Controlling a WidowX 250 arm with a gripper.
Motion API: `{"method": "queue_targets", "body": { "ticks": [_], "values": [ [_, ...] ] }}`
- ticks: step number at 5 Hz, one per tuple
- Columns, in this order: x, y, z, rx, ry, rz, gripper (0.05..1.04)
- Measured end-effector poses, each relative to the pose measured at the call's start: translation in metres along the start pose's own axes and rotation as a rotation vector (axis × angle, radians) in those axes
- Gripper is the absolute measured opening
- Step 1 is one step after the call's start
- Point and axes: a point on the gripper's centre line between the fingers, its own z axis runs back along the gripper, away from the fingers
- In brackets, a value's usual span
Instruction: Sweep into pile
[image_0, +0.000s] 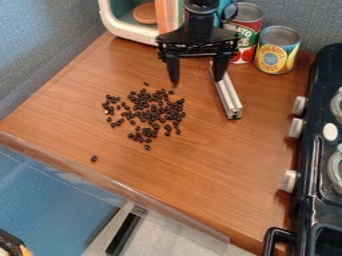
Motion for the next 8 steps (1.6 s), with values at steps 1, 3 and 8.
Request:
{"method": "queue_targets", "body": {
  "ticks": [1,3,8],
  "values": [
    [0.013,-0.010,-0.009,-0.014,-0.027,0.090,1.001],
    [0.033,-0.028,-0.029,0.005,-0.008,0.150,1.001],
    [0.026,-0.046,-0.058,0.041,-0.012,0.073,1.001]
  ]
}}
